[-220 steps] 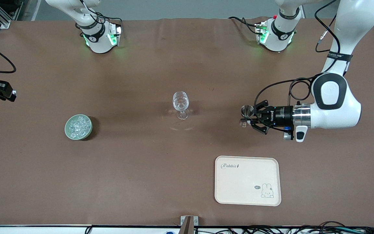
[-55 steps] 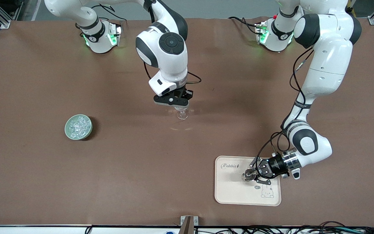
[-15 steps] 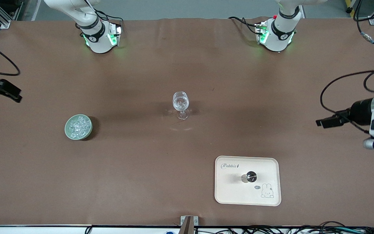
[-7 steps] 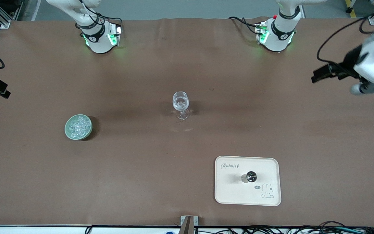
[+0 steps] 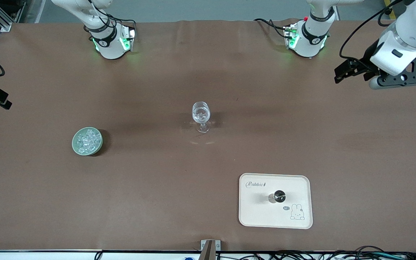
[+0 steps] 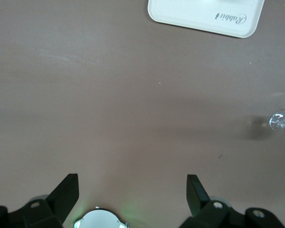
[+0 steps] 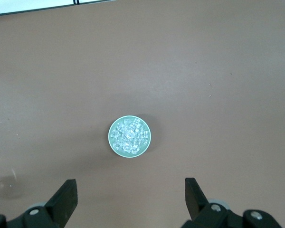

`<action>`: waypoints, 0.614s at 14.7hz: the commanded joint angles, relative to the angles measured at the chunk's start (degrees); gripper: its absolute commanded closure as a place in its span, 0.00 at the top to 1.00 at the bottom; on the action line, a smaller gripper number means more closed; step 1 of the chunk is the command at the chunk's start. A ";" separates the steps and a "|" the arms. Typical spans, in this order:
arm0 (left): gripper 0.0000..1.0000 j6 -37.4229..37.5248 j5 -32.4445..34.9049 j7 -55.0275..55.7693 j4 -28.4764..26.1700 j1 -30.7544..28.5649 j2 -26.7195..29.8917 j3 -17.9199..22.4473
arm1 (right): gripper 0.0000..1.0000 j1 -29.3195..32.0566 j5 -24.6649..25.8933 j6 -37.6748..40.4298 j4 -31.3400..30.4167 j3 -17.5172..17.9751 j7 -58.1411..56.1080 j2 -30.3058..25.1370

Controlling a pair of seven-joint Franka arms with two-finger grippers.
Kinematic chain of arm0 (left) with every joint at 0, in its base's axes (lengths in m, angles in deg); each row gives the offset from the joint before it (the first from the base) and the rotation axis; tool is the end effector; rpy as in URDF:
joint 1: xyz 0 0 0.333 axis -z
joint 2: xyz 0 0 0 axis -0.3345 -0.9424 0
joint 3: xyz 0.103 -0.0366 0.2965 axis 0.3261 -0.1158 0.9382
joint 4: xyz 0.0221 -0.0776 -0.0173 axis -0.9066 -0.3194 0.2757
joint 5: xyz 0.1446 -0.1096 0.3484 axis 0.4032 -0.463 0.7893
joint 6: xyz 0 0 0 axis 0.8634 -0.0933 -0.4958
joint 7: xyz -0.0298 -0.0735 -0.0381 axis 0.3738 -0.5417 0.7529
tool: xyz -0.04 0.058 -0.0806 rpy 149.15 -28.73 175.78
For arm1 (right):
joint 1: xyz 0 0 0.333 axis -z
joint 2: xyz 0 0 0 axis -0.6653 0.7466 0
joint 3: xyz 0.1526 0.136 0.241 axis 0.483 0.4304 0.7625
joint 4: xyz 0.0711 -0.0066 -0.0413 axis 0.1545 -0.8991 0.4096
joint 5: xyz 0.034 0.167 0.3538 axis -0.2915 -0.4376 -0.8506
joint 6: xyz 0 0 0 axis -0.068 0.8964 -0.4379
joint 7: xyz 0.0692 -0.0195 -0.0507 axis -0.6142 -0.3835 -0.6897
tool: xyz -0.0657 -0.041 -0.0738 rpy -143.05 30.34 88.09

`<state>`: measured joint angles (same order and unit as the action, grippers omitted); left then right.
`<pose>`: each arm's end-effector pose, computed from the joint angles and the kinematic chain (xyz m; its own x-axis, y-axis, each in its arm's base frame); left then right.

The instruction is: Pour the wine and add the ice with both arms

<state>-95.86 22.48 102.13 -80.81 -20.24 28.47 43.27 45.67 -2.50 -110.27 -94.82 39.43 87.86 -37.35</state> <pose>0.4983 -0.0918 0.5933 0.9916 0.0960 -0.0870 0.0995 -0.9943 0.0377 0.5682 -0.0431 0.6545 0.9862 -0.1517 0.0664 -0.1546 -0.9871 0.0416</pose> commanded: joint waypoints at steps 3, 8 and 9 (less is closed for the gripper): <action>1.00 -0.78 1.26 -6.43 6.80 -0.45 -4.87 0.06 | 1.00 -0.62 -0.96 0.05 -0.61 -1.02 0.21 -0.76; 1.00 -1.58 1.61 -5.40 12.61 -0.01 -10.33 -0.12 | 1.00 -0.72 -1.14 -0.30 -0.70 -1.29 0.21 -0.76; 1.00 -1.84 1.79 -5.48 12.52 -0.27 -10.33 -0.21 | 1.00 -0.72 -1.66 -0.47 -0.70 -1.21 0.30 -0.76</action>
<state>-97.96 22.69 96.19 -70.29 -20.47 19.49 43.39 45.48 -2.87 -110.31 -94.83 38.76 87.86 -37.35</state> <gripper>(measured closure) 0.000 0.000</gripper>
